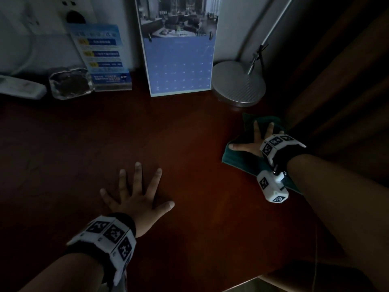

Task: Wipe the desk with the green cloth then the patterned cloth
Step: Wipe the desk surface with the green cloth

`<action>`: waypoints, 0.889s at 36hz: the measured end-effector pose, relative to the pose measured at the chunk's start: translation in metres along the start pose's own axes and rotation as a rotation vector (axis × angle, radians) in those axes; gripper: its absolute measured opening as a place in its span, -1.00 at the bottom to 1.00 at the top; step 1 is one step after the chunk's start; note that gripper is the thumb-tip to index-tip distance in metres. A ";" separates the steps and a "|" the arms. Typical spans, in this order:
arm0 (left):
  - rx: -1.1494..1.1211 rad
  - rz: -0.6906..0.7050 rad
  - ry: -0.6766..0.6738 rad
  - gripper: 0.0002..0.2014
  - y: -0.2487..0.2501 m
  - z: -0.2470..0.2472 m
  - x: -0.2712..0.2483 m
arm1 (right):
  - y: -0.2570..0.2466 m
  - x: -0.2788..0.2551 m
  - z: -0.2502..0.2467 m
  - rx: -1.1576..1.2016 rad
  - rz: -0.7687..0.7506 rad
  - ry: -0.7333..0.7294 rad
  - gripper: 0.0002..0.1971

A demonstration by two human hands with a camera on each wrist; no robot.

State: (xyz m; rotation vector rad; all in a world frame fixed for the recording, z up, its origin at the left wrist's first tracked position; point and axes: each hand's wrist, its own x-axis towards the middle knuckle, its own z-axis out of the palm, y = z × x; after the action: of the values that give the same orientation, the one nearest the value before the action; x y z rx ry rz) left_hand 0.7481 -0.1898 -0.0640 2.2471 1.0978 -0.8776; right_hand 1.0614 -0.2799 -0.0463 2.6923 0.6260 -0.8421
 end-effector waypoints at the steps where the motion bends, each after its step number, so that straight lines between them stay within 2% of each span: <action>1: -0.002 0.003 -0.003 -0.20 0.000 0.000 0.000 | -0.003 0.001 0.000 0.003 -0.006 0.005 0.31; 11: 0.004 0.008 -0.010 -0.20 0.000 -0.001 0.000 | -0.032 0.009 0.009 0.017 -0.116 0.025 0.34; 14: 0.007 0.009 -0.009 -0.19 0.000 -0.001 0.001 | -0.033 0.008 0.014 0.015 -0.141 0.040 0.24; 19: 0.010 0.009 -0.014 -0.19 0.000 -0.002 0.001 | -0.028 0.009 0.022 0.040 -0.168 0.066 0.24; 23: 0.012 0.004 -0.017 -0.19 0.000 -0.002 0.000 | -0.024 0.010 0.022 0.060 -0.151 0.112 0.03; 27: 0.017 0.000 -0.016 -0.20 0.000 -0.002 0.000 | -0.018 0.011 0.014 0.076 -0.105 0.117 -0.06; 32: 0.009 0.006 -0.020 -0.19 0.001 -0.003 -0.001 | -0.002 0.021 0.005 -0.057 -0.132 0.103 -0.31</action>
State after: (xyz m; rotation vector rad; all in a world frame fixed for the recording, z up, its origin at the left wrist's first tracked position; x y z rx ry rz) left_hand 0.7492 -0.1887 -0.0617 2.2430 1.0793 -0.9017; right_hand 1.0741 -0.2734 -0.0631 2.6798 0.8459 -0.7088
